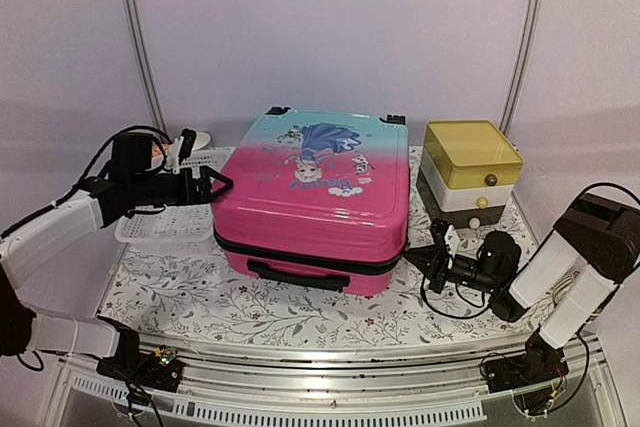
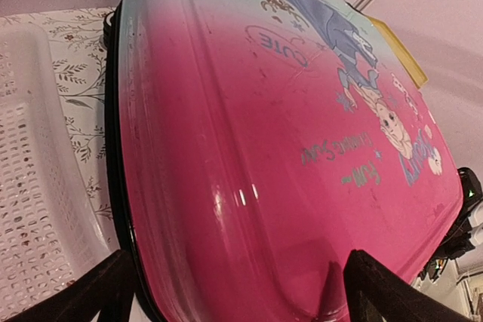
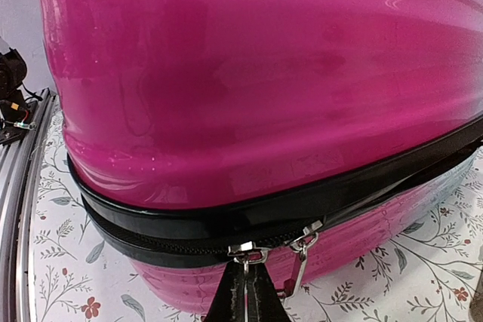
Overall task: Open, take out, and arrange the luggage
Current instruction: Pick up the zipper from the luggage, then unzip the zipper of the luggage.
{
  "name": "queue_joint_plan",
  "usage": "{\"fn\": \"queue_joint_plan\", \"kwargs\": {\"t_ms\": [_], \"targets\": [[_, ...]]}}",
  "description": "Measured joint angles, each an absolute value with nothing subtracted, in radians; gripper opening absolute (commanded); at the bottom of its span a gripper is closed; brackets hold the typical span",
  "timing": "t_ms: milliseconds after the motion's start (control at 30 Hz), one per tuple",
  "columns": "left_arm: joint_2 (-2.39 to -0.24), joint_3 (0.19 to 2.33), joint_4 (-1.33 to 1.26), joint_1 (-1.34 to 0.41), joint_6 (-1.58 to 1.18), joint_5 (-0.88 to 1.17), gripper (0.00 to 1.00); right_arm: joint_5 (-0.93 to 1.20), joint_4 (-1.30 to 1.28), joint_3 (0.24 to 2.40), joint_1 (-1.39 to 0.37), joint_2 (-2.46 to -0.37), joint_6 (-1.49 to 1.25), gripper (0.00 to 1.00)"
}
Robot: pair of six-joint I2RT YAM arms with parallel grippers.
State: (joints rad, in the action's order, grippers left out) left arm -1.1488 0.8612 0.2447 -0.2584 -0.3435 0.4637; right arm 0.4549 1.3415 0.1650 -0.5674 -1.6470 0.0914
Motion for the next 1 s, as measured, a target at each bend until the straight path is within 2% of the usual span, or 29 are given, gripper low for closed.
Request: {"fn": "queue_joint_plan", "kwargs": {"t_ms": [567,1000], "targets": [[-1.179,0.829,0.158,-0.257,-0.374,0.503,0.98,0.404,1.195,0.105,-0.656,-1.464,0.106,0.01],[-1.200,0.825,0.113,-0.294,-0.401,0.484,0.98,0.306,1.151,0.100,-0.754,-1.428,0.103,0.01]]}}
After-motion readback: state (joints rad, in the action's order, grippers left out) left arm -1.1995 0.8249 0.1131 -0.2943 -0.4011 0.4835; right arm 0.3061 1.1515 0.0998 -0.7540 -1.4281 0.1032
